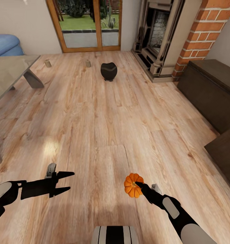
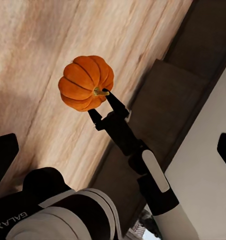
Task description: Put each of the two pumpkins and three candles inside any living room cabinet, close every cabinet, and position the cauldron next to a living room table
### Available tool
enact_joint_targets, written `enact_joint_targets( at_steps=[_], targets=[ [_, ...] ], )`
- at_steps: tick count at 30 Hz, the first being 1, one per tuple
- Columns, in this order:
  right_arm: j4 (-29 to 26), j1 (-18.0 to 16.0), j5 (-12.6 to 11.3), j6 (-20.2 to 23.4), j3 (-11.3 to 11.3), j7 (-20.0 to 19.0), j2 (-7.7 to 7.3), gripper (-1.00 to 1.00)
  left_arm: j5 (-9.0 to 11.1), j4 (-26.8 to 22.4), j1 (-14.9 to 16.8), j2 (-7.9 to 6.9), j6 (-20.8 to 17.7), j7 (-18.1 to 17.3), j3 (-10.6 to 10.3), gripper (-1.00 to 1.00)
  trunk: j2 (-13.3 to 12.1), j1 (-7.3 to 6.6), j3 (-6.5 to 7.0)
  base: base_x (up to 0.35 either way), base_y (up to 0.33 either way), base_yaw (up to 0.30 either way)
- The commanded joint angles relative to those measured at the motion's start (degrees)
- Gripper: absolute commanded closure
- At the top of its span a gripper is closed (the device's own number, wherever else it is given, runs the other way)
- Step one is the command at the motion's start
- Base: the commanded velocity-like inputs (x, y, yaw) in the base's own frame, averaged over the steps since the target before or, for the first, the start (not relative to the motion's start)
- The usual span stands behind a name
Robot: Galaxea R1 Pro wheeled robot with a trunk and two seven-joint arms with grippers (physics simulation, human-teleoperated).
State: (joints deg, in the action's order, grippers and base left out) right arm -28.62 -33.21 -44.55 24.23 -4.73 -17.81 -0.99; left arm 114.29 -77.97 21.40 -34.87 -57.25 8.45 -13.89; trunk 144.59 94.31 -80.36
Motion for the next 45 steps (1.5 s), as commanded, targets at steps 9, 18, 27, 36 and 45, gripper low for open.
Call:
enact_joint_targets(
  at_steps=[9, 18, 27, 36, 45],
  targets=[
    [0.0, 0.0, -0.2, 0.5, -0.3, 0.1, 0.02, 1.00, 0.5, 0.0, 0.0, -0.02, 0.1, 0.8, -0.2, -1.00, -0.1, -0.24, 1.96, 0.000, 0.000, 0.000],
    [0.1, 0.0, -0.2, 1.3, -0.3, 0.5, -0.01, 1.00, -6.3, 0.0, 0.0, 0.53, 0.4, 2.6, 0.1, -1.00, -0.2, -0.47, 3.96, -0.040, 0.000, 0.000],
    [-0.1, 0.0, 0.4, 5.3, 0.0, 0.7, -2.01, 1.00, -11.1, -0.5, 0.3, 0.89, 0.8, 14.9, 0.3, -1.00, -0.3, -0.70, 5.95, -0.001, 0.000, 0.000],
    [-0.2, 0.0, 1.1, 9.1, 0.4, 6.2, -2.50, 1.00, -16.2, -1.1, 0.8, 4.20, 1.0, 24.2, 0.4, -1.00, -0.5, -0.93, 7.94, 0.000, 0.000, 0.000],
    [-1.4, 0.0, 2.5, 9.5, 0.7, 9.8, -5.27, 1.00, -32.5, -1.4, 0.9, 10.31, 1.0, 28.4, 0.5, -1.00, -0.6, -1.17, 9.94, 0.000, 0.000, 0.000]
  ],
)
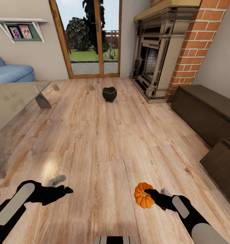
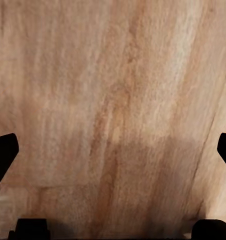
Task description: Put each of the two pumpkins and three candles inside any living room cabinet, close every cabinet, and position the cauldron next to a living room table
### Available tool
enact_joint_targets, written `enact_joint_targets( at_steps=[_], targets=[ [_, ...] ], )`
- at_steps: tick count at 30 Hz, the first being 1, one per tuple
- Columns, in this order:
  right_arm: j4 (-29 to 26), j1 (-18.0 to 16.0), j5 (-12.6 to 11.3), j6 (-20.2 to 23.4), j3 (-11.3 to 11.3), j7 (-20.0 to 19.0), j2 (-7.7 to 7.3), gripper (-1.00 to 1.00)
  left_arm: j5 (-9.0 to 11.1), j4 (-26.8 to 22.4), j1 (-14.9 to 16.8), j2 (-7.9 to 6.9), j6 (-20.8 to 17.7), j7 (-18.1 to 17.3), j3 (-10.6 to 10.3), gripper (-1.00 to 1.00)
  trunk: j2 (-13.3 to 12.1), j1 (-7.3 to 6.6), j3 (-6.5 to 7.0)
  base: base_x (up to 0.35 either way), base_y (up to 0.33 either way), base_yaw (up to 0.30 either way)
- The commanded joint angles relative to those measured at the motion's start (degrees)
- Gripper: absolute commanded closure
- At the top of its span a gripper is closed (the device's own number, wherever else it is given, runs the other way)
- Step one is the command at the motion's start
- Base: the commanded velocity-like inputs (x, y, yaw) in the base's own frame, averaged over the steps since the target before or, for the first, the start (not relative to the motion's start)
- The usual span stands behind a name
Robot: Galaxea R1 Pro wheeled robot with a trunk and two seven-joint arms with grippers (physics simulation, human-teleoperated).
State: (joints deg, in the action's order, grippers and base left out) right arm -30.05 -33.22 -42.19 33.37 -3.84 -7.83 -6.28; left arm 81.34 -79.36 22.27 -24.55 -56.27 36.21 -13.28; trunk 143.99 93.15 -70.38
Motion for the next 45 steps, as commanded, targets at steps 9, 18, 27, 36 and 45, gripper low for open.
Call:
enact_joint_targets(
  at_steps=[9, 18, 27, 36, 45],
  targets=[
    [-1.6, 0.1, 4.9, 0.1, 1.3, -0.4, -0.15, 1.00, -7.9, -0.1, 0.0, 3.76, 0.0, 1.1, -0.1, -1.00, -0.1, -0.24, 1.95, 0.000, 0.000, 0.000],
    [-1.7, 0.3, 8.2, -0.3, 3.1, -0.7, -0.13, 1.00, -8.4, -0.1, 0.0, 3.87, 0.0, 1.1, -0.1, -1.00, -0.2, -0.47, 3.95, 0.000, 0.000, 0.000],
    [-1.7, 0.4, 8.3, -0.5, 3.1, -0.8, -0.13, 1.00, -8.4, -0.3, 0.0, 3.81, 0.0, 0.9, -0.1, -1.00, -0.3, -0.70, 5.94, 0.000, 0.000, 0.000],
    [-1.1, 0.4, 8.3, -1.4, 3.1, -0.8, -0.13, 1.00, -8.4, -0.3, 0.0, 3.80, 0.0, 0.9, 0.0, -1.00, -0.5, -0.94, 7.93, 0.000, 0.000, 0.000],
    [-0.8, 0.4, 8.2, -1.7, 3.1, -0.8, -0.12, 1.00, -8.4, -0.3, 0.0, 3.82, 0.0, 0.9, 0.0, -1.00, -0.6, -1.17, 9.93, 0.000, 0.000, 0.000]
  ],
)
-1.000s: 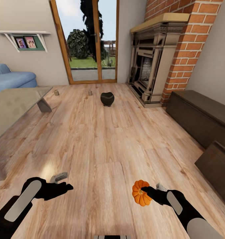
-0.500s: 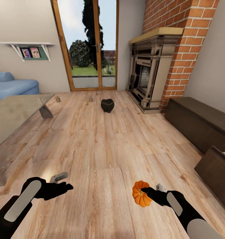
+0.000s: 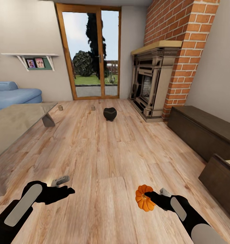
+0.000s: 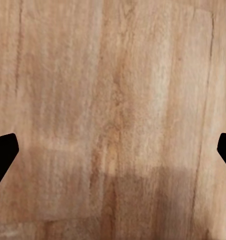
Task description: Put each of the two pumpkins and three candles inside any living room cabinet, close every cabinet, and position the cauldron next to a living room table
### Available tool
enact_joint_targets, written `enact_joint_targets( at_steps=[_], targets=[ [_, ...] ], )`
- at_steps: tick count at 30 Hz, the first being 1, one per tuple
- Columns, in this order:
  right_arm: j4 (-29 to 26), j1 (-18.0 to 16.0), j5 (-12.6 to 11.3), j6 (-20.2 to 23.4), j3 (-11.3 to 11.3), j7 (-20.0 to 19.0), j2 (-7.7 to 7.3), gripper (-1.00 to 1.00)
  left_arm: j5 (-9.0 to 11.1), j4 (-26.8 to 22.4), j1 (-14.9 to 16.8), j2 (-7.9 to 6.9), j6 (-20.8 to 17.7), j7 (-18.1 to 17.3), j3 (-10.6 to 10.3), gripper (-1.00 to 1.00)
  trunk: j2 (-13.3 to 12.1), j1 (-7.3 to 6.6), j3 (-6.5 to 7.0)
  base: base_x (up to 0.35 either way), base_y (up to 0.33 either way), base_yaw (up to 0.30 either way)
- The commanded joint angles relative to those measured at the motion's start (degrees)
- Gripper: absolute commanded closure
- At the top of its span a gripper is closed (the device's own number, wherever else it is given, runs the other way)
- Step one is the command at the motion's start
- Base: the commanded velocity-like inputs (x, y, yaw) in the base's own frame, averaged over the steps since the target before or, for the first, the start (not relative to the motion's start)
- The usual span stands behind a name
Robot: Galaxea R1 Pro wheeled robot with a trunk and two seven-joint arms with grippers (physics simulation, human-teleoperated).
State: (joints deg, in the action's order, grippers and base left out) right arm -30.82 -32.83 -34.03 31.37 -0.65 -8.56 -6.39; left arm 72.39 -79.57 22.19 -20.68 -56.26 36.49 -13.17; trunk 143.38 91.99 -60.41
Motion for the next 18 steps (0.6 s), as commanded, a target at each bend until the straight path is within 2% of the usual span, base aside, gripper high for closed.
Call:
enact_joint_targets(
  at_steps=[1, 12, 16, 18],
  targets=[
    [0.0, 0.0, 0.0, 0.3, -0.1, -0.1, -0.01, 1.00, 0.6, -0.1, 0.1, -0.02, 0.0, 0.6, -0.1, -1.00, 0.0, -0.03, 0.17, 0.000, 0.000, 0.000],
    [0.0, 0.0, 0.0, 0.2, 0.0, -0.7, 0.07, 1.00, 0.6, 0.2, 0.0, 0.02, 0.0, 0.8, -0.1, -1.00, -0.1, -0.32, 1.91, 0.000, 0.000, 0.000],
    [0.1, 0.4, -0.1, 0.1, 0.0, -1.6, 0.06, 1.00, 0.3, 0.6, 0.0, 0.02, 0.0, 0.8, -0.3, -1.00, -1.7, -1.20, 2.25, 0.000, 0.000, 0.000],
    [0.1, 0.5, 0.0, 0.0, -0.1, -2.0, 0.06, 1.00, -0.5, 0.9, 0.0, 0.02, 0.0, 0.7, -0.3, -1.00, -2.5, -1.64, 2.42, 0.000, 0.000, 0.000]
  ],
)
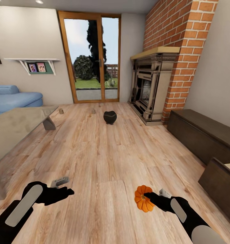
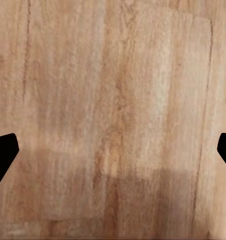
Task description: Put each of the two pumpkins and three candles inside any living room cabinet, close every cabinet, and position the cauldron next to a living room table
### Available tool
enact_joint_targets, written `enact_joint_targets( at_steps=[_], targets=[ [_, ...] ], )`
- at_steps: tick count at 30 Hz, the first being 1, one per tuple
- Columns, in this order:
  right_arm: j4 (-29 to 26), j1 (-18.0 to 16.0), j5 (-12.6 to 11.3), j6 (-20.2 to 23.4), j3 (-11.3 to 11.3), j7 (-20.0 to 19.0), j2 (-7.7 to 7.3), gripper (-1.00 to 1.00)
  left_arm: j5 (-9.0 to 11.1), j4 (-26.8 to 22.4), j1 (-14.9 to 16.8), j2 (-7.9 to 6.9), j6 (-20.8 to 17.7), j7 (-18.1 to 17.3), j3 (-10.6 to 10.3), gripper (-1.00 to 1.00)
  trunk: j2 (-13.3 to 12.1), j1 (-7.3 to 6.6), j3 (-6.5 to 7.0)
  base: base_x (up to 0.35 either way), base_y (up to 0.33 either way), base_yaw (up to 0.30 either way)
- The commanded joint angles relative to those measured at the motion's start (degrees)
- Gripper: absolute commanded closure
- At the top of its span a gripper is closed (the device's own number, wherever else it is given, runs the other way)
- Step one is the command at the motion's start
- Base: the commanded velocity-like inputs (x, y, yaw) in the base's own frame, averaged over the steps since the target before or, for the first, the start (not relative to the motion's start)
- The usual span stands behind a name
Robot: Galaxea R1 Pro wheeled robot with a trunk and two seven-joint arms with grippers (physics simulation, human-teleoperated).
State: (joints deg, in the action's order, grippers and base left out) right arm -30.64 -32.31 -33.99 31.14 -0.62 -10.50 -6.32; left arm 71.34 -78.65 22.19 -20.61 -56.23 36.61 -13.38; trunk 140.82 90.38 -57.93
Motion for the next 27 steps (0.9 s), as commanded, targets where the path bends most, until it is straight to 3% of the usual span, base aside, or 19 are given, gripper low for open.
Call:
enact_joint_targets(
  at_steps=[1, 7, 12, 15, 19, 22, 25, 27],
  targets=[
    [0.0, 0.0, -0.1, 0.3, -0.1, -0.1, -0.01, 1.00, 0.3, 0.0, 0.0, -0.05, 0.0, 0.6, -0.1, -1.00, -0.4, -0.24, 0.03, 0.000, 0.000, 0.000],
    [0.0, 0.5, 0.0, 0.1, 0.0, -0.3, -0.01, 1.00, -2.8, 1.6, -0.1, -0.07, 0.3, 0.5, 0.0, -1.00, -2.8, -1.56, 0.54, 0.000, 0.000, 0.000],
    [0.4, 1.2, 1.7, -0.7, 0.3, -0.2, 0.09, 1.00, -3.9, 6.4, -0.2, -0.05, 4.0, 0.1, -0.3, -1.00, -4.8, -2.65, 0.96, 0.000, 0.000, 0.000],
    [2.5, 1.4, 2.7, -4.3, 0.3, -0.4, 0.15, 1.00, -4.3, 9.9, -0.2, -0.09, 7.1, -0.3, -0.6, -1.00, -6.0, -3.31, 1.21, 0.000, 0.000, 0.000],
    [5.9, 1.4, 3.1, -8.5, 0.3, -0.7, 0.24, 1.00, -7.1, 11.4, -0.4, -0.13, 8.6, -0.5, -1.4, -1.00, -6.8, -3.75, 1.19, 0.000, 0.000, 0.000],
    [6.6, 1.5, 3.1, -11.5, 0.3, -0.7, 0.25, 1.00, -8.1, 14.1, -0.4, -0.13, 11.2, -0.7, -1.6, -1.00, -7.2, -3.97, 1.09, 0.000, 0.000, 0.000],
    [6.8, 1.5, 3.3, -12.7, 0.3, -0.7, 0.21, 1.00, -8.9, 18.6, -0.4, -0.07, 17.3, -2.9, -4.5, -1.00, -8.4, -4.63, 1.34, 0.000, 0.000, 0.000],
    [6.9, 1.5, 3.6, -13.0, 0.4, -0.7, 0.18, 1.00, -11.2, 22.0, -0.4, -0.19, 23.6, -7.3, -9.4, -1.00, -9.2, -5.07, 1.51, 0.000, 0.000, 0.000]
  ],
)
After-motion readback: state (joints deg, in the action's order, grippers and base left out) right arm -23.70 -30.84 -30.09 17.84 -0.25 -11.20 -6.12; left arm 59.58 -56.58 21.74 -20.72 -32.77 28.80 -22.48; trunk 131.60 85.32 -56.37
